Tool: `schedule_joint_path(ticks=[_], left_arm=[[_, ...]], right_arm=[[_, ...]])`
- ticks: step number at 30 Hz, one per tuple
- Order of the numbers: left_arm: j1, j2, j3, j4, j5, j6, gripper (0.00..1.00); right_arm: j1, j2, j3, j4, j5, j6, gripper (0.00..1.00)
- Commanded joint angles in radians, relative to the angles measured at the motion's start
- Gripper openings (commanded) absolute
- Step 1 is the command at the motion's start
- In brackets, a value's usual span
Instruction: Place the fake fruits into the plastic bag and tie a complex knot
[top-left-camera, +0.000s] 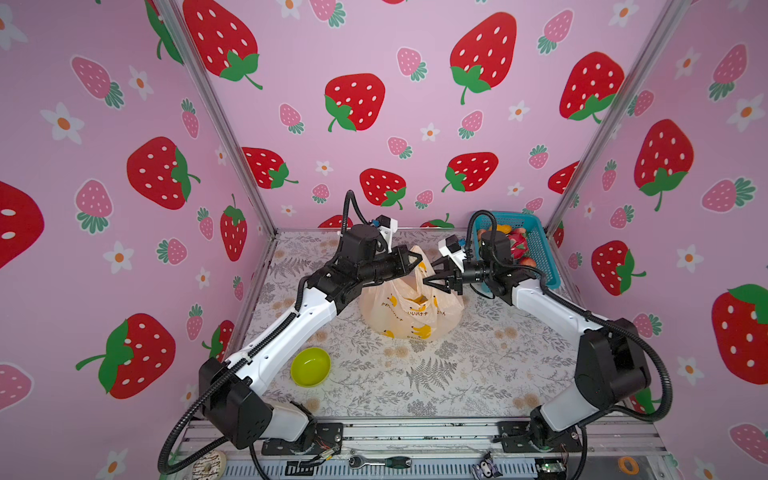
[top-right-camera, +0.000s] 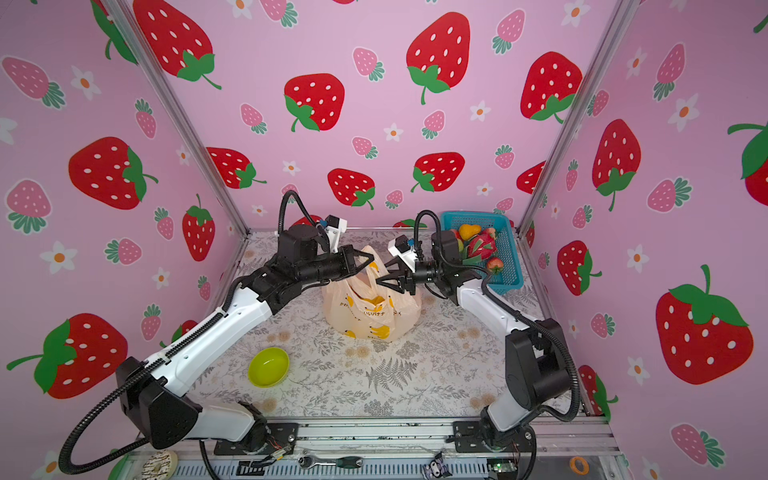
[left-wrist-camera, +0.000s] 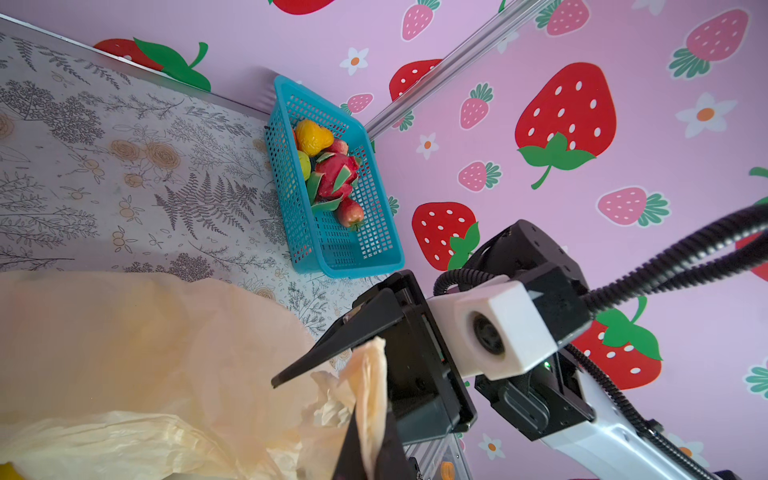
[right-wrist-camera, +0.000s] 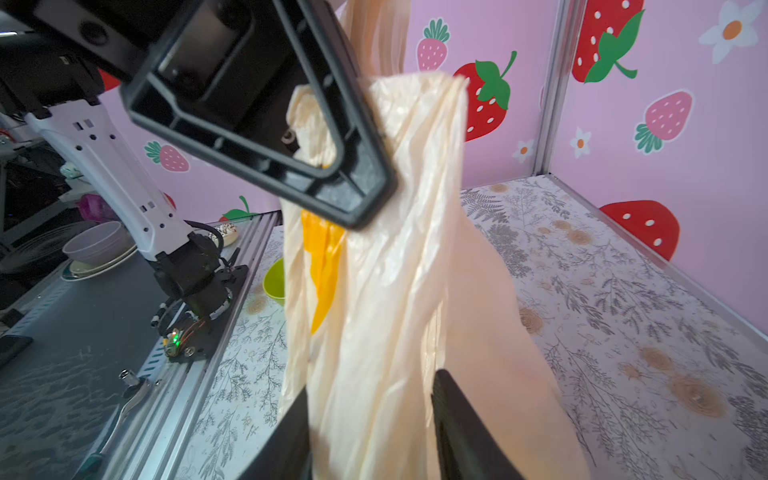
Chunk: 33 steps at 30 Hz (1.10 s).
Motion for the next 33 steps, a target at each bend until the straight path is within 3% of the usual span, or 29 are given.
schedule_joint_path(ticks=[1,5,12,20,27,33], left_arm=[[0.006,0.012,0.054,-0.002,0.017,0.012,0.0],[0.007,0.013,0.052,0.0,0.012,0.013,0.0],[0.009,0.01,0.048,-0.009,-0.035,0.034,0.0],[0.009,0.01,0.033,0.035,-0.026,-0.028,0.0],[0.008,0.012,0.029,0.081,-0.026,-0.091,0.0],[0.009,0.008,0.031,0.07,-0.035,-0.062,0.0]], right_arm=[[0.019,-0.007,-0.01,0.034,-0.092,-0.004,0.39],[0.026,-0.023,-0.05,0.086,-0.076,0.036,0.36],[0.024,-0.106,-0.114,0.154,0.039,0.092,0.49],[0.088,-0.176,-0.218,0.314,0.321,0.186,0.51],[0.182,-0.197,-0.32,0.474,0.585,0.246,0.4],[0.199,-0.216,-0.37,0.534,0.714,0.251,0.11]])
